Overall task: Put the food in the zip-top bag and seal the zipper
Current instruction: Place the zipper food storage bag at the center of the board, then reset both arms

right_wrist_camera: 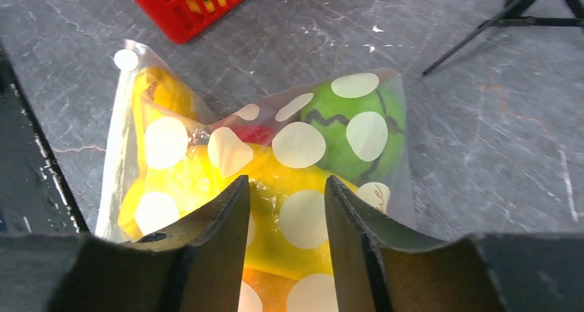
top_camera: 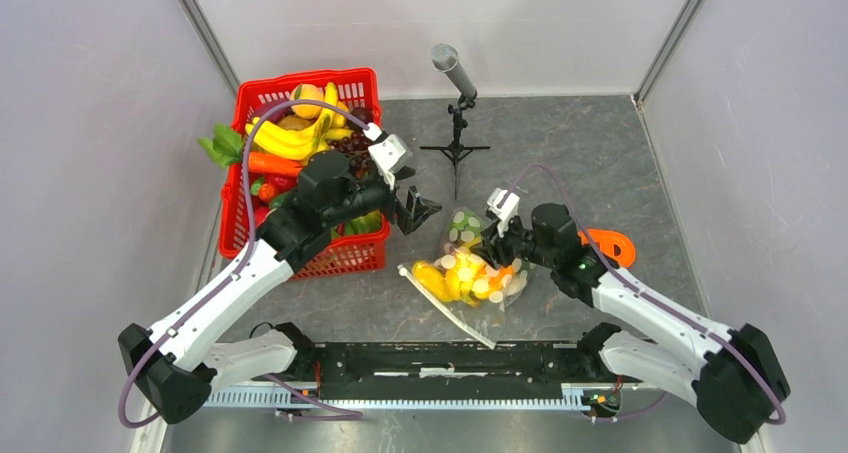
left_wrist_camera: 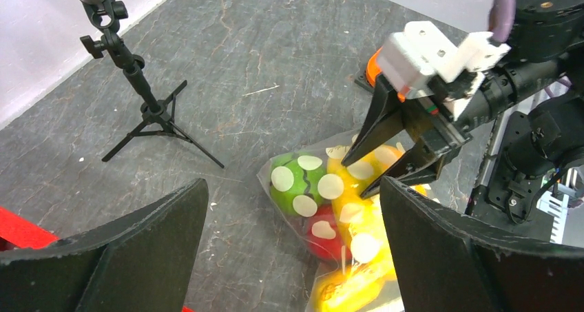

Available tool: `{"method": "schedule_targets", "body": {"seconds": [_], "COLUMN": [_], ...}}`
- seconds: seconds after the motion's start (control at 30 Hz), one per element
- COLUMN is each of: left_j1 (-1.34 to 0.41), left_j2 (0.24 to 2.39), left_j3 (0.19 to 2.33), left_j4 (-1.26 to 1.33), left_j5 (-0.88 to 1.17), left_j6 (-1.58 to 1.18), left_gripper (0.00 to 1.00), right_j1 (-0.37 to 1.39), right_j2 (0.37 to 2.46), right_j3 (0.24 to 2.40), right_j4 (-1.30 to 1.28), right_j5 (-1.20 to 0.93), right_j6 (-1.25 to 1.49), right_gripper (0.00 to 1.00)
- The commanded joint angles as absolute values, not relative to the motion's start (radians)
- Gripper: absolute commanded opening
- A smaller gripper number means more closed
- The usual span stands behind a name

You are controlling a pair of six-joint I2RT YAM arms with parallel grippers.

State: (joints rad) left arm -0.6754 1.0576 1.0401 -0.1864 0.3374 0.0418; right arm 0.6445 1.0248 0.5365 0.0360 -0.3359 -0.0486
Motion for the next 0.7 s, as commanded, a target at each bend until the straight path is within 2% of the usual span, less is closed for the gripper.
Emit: {"method": "schedule_targets", "body": {"seconds": [0.0,0.1,0.17,0.23,0.43,0.67], "left_j1": [-0.67,-0.67,-0.67,-0.67,-0.669,-0.598], "left_j2": [1.06,1.048,1.036,1.022,0.987,0.993], "left_j3": [1.051,1.047,1.04,1.037,1.039,1.072], "left_j4": [-0.162,-0.141,-0.133,-0.141,-0.186,-0.245], "left_j5": [0.321,0.28,0.232,0.184,0.007,-0.089], "left_j6": [0.011,-0.041,-0.073,-0.084,-0.074,-0.097], "left_gripper": [1.0,1.0,1.0,1.0,1.0,1.0], "right_j1": [0.649,0.649,0.649,0.649,0.631,0.477], "right_j2": [0.898,0.768,0.713,0.695,0.744,0.707], "right_j3": [0.456,0.426,0.403,0.412,0.505,0.476], "right_j4": [-0.027,0.171,0.269,0.274,0.082,0.083], "right_j5": [-0.221,-0.235,-0.182,-0.065,0.389,0.38], "right_j6": [-0.107,-0.067,-0.026,-0.002,0.038,0.077], "right_gripper": [0.52,0.62,0.81,0.91,0.97,0.98]}}
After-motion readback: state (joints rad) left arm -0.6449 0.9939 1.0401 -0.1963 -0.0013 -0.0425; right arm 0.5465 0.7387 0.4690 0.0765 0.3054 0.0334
